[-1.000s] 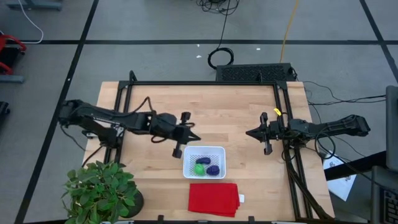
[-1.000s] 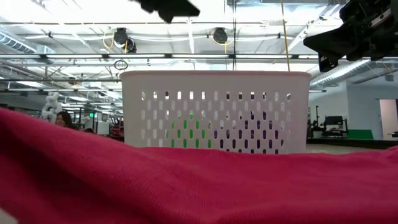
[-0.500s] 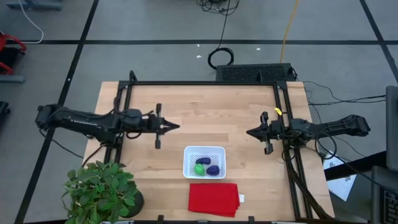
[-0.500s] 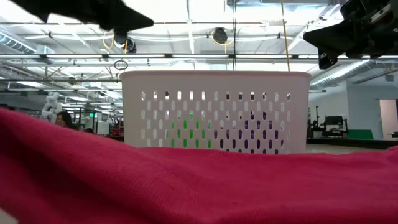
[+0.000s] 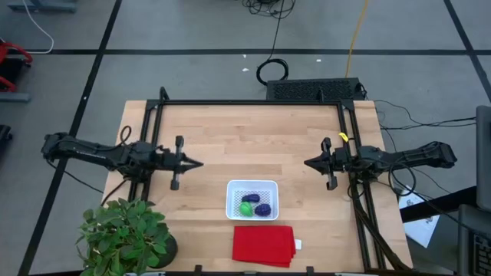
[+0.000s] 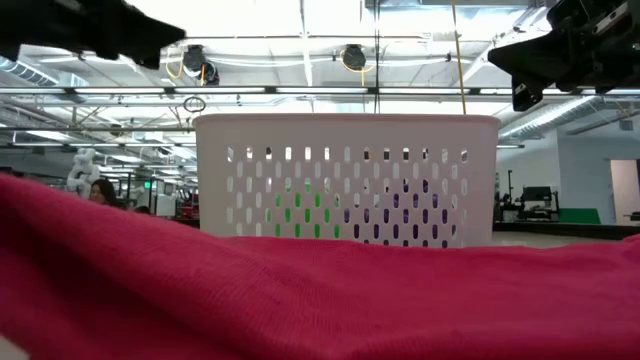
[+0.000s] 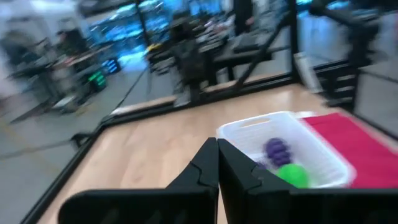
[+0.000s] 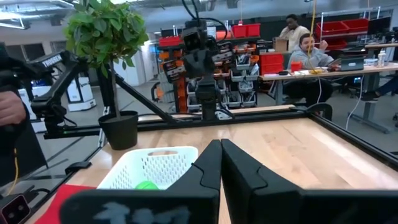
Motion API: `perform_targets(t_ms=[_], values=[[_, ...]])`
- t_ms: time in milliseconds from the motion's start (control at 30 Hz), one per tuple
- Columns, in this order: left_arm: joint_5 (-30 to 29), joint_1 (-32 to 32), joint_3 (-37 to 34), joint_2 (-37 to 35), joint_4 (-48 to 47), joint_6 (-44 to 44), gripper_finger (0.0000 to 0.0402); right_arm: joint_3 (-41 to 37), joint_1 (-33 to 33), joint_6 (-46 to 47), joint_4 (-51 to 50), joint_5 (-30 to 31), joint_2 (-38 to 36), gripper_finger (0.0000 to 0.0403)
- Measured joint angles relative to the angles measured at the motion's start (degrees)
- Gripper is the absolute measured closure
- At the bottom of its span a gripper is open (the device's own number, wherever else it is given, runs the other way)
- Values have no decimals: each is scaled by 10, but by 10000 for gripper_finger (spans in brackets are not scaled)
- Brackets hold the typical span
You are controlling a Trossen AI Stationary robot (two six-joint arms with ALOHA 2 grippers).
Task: Pick and placing Produce into tupperware
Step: Return to Home Position
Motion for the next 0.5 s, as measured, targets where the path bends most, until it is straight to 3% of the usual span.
perform_targets(t_ms=[100,233,400,500], values=[[5,-22,-18,-30,-11,11,402,0,0,6,0,0,0,403],[-32,-33,-38,-65,-31,9,402,0,0,7,0,-11,0,403],[56,-36,-50,-89,-32,-6,402,0,0,9,6,-18,0,403],[65,-43,-51,-90,-50,-11,402,0,0,10,9,-18,0,403]])
